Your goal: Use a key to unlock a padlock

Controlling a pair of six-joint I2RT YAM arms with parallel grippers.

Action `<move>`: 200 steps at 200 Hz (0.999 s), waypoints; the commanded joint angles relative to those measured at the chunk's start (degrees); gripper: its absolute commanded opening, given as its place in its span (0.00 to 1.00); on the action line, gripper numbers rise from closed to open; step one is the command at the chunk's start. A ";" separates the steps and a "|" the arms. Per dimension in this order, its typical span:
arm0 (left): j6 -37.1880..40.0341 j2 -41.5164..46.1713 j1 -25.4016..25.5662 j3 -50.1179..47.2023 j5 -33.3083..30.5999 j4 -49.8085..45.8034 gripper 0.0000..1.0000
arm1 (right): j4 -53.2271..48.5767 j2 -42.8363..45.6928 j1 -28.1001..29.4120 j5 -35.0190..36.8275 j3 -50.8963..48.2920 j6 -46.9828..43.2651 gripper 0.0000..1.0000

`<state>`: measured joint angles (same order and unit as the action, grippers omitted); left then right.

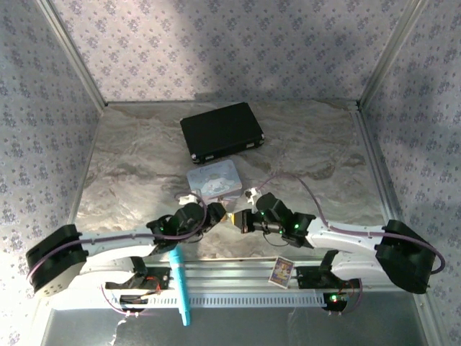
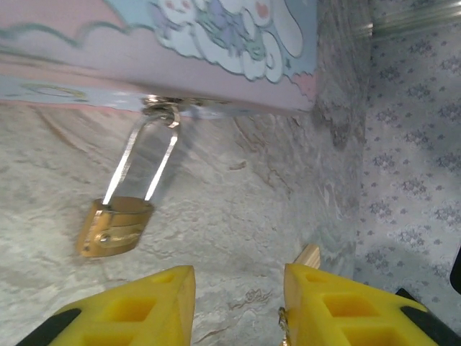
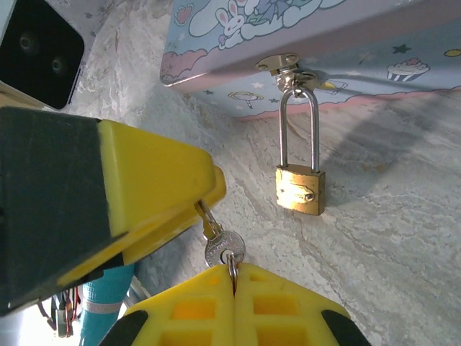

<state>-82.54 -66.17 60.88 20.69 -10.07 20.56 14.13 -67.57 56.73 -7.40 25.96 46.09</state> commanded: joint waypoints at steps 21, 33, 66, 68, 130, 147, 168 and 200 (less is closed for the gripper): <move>0.76 -4.41 0.64 3.34 2.77 8.93 0.29 | 0.69 1.43 -0.99 -3.60 -0.10 0.19 0.00; 0.51 -4.97 0.73 3.74 2.77 8.45 0.16 | 0.96 1.69 -0.96 -3.32 -0.76 0.52 0.00; -0.65 -5.58 0.75 3.91 2.62 7.40 0.00 | 1.71 3.12 -1.02 -2.21 -2.37 1.02 0.00; -0.61 -5.49 0.73 3.92 2.56 7.22 0.00 | 1.65 3.18 -1.01 -2.17 -2.39 1.02 0.00; 7.07 -2.53 0.73 5.53 1.72 6.67 0.00 | 6.12 6.36 -13.79 -19.56 -3.64 -0.16 0.66; 11.25 -1.24 0.36 5.84 2.73 8.67 0.00 | 9.40 8.07 -17.87 -24.95 -3.35 -0.06 0.66; 14.16 0.19 -0.40 6.09 5.28 12.07 0.00 | 13.74 8.59 -19.16 -30.81 -2.07 0.14 0.59; 16.09 2.79 -0.50 6.16 5.70 12.97 0.00 | 19.60 8.50 -19.12 -33.95 -3.15 1.99 0.43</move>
<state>-70.46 -65.91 60.71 25.36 -5.58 30.28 27.18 -59.51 37.74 -34.94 22.65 47.09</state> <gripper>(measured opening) 0.060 0.452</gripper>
